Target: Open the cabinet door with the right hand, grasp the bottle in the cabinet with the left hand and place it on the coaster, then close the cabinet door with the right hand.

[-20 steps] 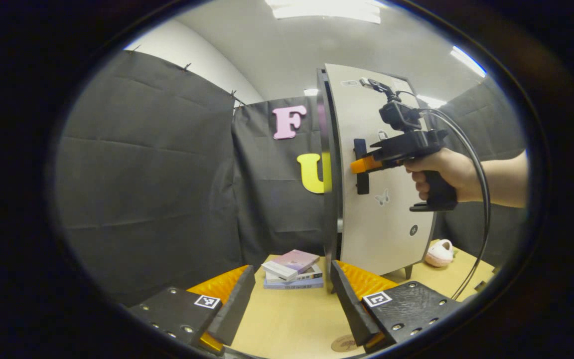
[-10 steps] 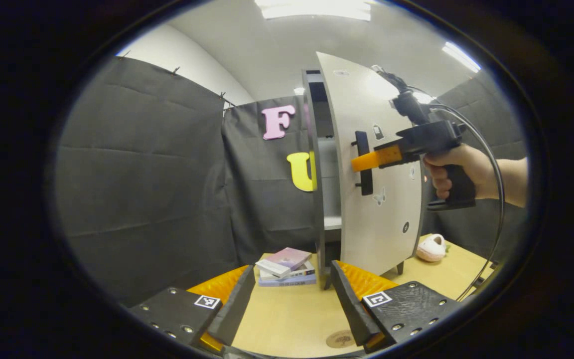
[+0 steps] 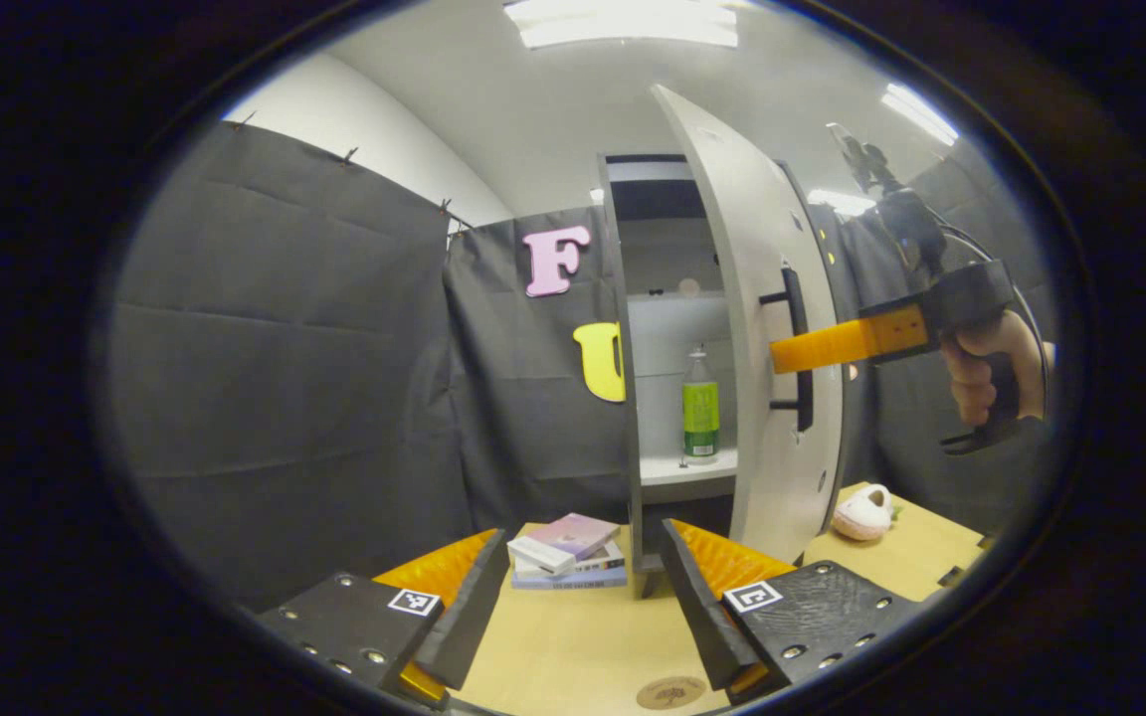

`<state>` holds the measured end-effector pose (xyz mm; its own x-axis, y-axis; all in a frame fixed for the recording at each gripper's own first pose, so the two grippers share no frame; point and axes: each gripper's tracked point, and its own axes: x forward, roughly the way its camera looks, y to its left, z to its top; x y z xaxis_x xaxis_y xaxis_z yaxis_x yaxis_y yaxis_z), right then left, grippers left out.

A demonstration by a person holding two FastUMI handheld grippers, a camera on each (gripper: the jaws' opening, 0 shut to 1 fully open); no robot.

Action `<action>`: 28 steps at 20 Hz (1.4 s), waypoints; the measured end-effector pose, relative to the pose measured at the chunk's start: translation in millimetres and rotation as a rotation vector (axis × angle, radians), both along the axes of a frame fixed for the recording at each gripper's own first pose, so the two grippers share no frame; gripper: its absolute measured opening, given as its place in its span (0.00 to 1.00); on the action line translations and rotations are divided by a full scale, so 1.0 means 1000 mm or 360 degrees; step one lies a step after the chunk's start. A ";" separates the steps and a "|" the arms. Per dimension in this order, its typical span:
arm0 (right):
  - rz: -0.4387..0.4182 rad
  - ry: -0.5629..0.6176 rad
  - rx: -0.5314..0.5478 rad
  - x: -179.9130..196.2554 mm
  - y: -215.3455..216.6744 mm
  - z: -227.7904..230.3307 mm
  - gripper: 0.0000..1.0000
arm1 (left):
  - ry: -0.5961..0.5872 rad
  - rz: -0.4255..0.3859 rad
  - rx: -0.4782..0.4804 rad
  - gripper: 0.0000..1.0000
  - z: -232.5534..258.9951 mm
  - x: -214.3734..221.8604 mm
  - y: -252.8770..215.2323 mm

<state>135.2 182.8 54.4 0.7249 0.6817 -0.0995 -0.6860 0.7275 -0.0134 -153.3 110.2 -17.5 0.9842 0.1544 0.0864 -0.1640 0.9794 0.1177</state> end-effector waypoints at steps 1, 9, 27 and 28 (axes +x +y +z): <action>0.0023 0.0005 0.0003 -0.001 -0.002 0.000 0.16 | -0.0022 0.0005 -0.0002 0.88 0.004 0.002 -0.002; 0.0160 0.0023 -0.0017 -0.011 -0.026 -0.002 0.17 | -0.0108 -0.0067 -0.0154 0.88 0.025 0.033 -0.024; 0.0016 0.0106 0.0072 -0.016 -0.080 0.001 0.16 | -0.0086 -0.0409 -0.0081 0.94 0.046 0.132 -0.180; 0.0001 0.0106 0.0085 -0.018 -0.084 0.001 0.16 | -0.0073 -0.0417 -0.0093 0.94 0.043 0.138 -0.184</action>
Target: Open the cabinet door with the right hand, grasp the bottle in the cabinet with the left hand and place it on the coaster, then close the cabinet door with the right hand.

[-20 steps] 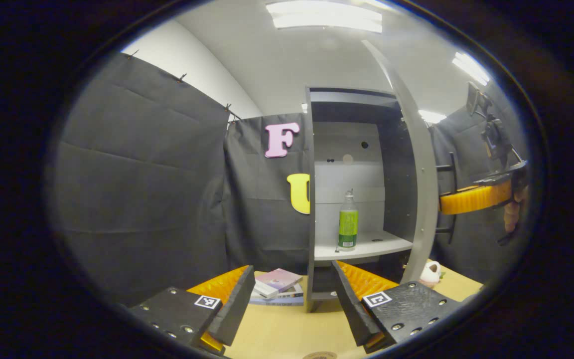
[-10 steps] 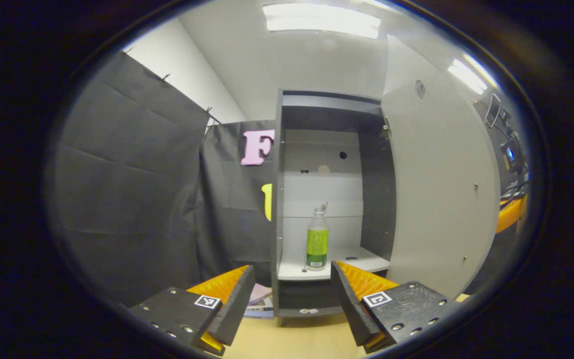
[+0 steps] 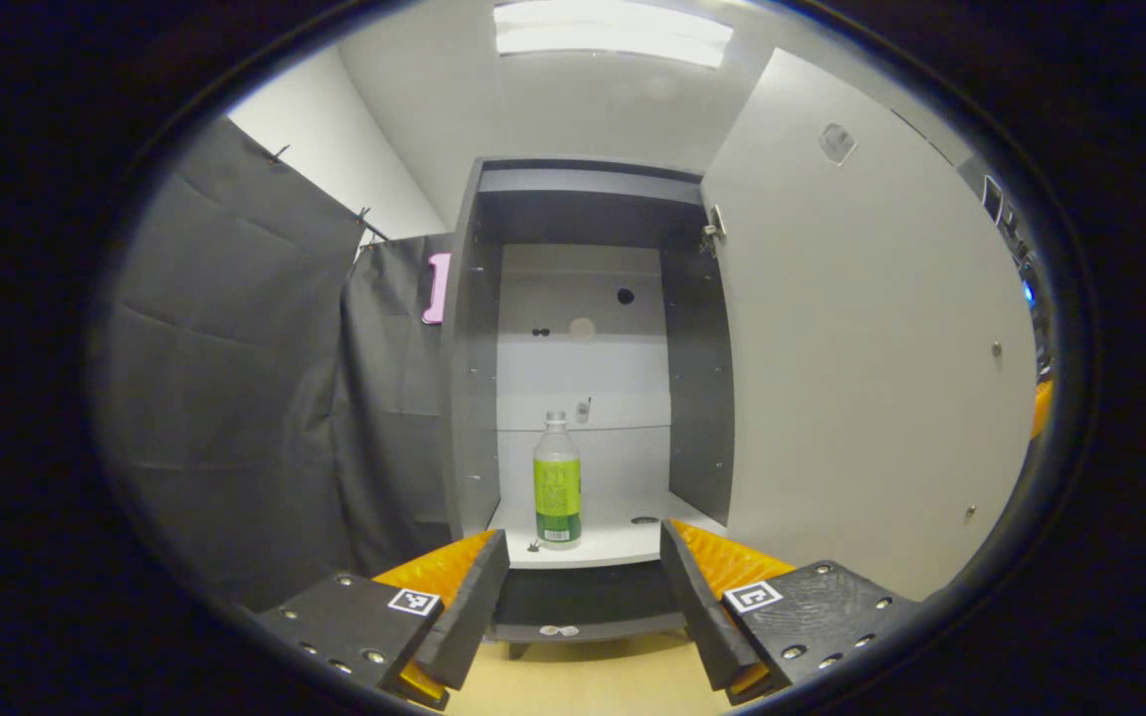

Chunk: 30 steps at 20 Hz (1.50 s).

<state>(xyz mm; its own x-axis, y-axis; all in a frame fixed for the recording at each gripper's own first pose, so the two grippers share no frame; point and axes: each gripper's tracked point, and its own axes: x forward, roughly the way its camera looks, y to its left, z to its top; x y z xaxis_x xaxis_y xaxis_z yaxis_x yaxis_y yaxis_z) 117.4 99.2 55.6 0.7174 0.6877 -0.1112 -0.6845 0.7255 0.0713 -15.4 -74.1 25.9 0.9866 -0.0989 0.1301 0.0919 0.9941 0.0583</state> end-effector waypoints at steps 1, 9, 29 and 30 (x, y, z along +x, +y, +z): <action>-0.0020 -0.0006 0.0010 -0.002 -0.004 0.001 0.14 | 0.0023 0.0009 -0.0007 0.94 -0.004 0.006 -0.004; -0.0249 -0.0010 0.0064 -0.047 -0.055 0.036 0.15 | 0.0159 0.0157 0.0022 0.88 -0.036 0.072 0.007; -0.0725 -0.0045 0.0198 -0.112 -0.109 0.025 0.58 | 0.0086 0.0190 0.0122 0.88 -0.036 0.194 0.016; -0.0802 -0.0062 0.0228 -0.107 -0.119 0.028 0.61 | 0.0089 0.0187 0.0134 0.88 -0.036 0.199 0.015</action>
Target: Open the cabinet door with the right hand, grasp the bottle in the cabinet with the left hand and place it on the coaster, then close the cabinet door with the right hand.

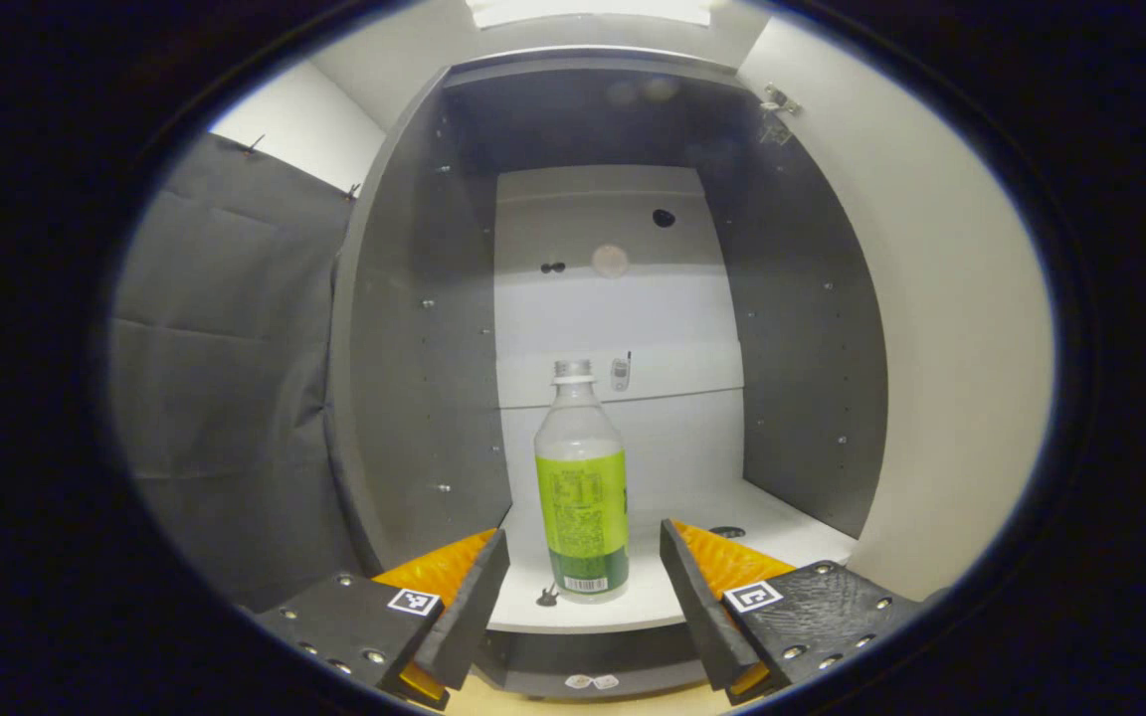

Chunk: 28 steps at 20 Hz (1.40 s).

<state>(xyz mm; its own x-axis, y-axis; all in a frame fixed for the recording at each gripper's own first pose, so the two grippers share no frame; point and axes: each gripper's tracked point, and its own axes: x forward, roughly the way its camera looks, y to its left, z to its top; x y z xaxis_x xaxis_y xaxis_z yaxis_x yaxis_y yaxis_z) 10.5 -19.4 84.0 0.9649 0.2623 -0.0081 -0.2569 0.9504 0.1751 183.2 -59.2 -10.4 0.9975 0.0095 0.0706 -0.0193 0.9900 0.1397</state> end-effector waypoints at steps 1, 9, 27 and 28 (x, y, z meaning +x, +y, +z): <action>-0.0105 -0.0022 0.0024 0.004 -0.016 0.003 0.72 | 0.0013 0.0009 0.0019 0.88 -0.003 0.004 -0.001; -0.0434 -0.0094 -0.0025 0.016 -0.061 0.008 0.95 | -0.0012 0.0055 0.0111 0.87 0.019 0.055 0.009; -0.0627 0.0040 -0.0016 0.066 -0.121 -0.044 0.95 | -0.0126 0.0045 0.0091 0.76 0.057 0.014 -0.010; -0.0626 0.0038 -0.0032 0.081 -0.127 -0.046 0.95 | -0.0146 0.0072 0.0096 0.76 0.064 -0.002 -0.010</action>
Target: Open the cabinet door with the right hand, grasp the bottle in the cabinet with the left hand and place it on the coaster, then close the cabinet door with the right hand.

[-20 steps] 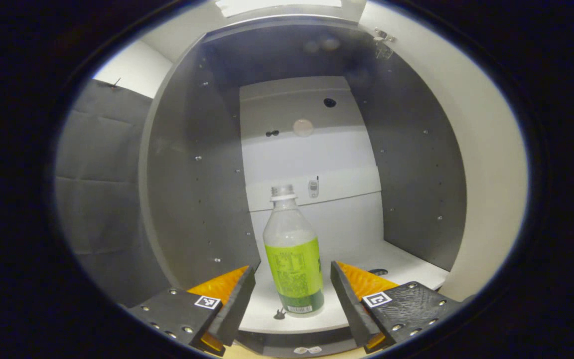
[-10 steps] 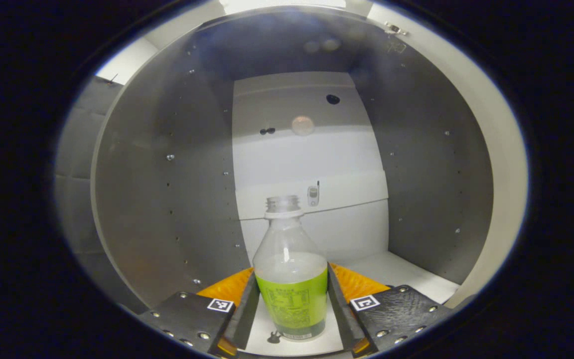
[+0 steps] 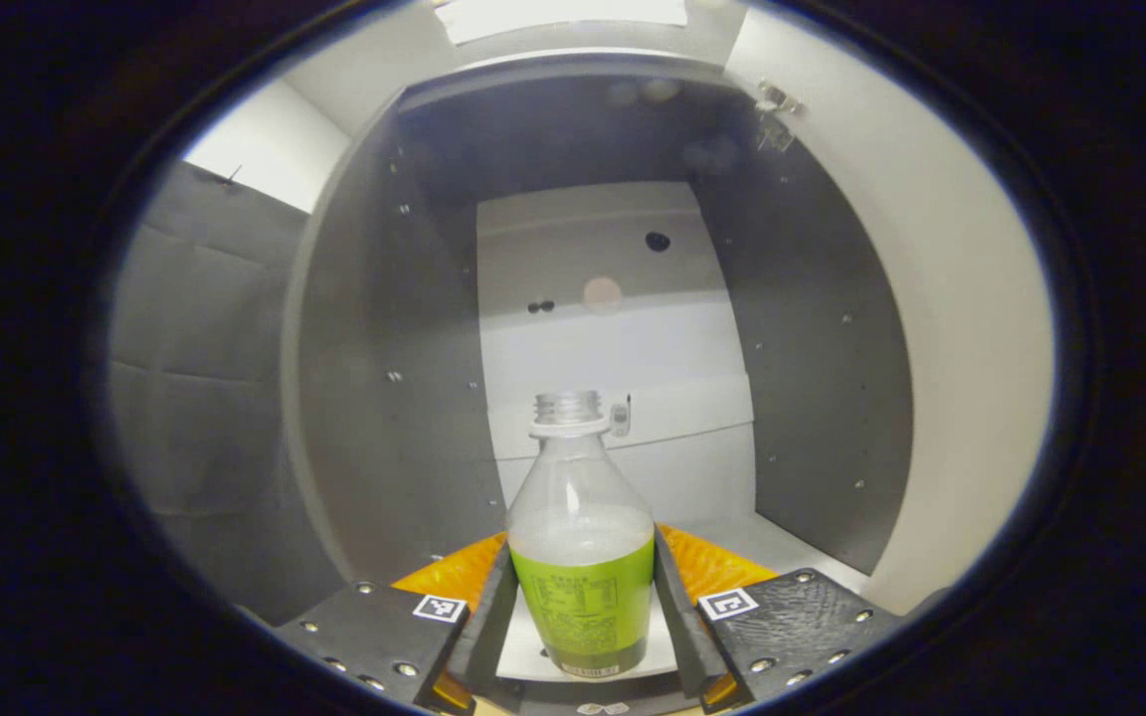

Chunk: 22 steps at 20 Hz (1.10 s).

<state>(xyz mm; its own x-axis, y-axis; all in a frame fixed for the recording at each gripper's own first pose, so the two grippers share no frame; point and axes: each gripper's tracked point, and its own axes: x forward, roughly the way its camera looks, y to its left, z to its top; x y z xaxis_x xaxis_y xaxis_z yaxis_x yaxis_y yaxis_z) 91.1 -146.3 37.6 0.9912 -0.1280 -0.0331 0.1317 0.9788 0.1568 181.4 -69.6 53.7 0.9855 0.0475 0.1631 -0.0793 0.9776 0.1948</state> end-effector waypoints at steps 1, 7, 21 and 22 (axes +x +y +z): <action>0.0020 0.0009 -0.0009 0.013 -0.006 -0.004 0.95 | -0.0015 0.0035 -0.0006 0.76 0.005 -0.017 0.001; 0.0189 0.0023 -0.0051 0.090 -0.013 -0.021 0.95 | -0.0087 0.0366 0.0019 0.63 0.016 -0.134 0.037; -0.0009 -0.0018 -0.0061 0.086 0.047 -0.048 0.96 | -0.0180 0.0557 0.0105 0.68 -0.118 -0.309 0.078; -0.0015 0.0027 -0.0078 0.085 0.049 -0.060 0.96 | -0.0161 0.0598 0.0114 0.70 -0.136 -0.314 0.085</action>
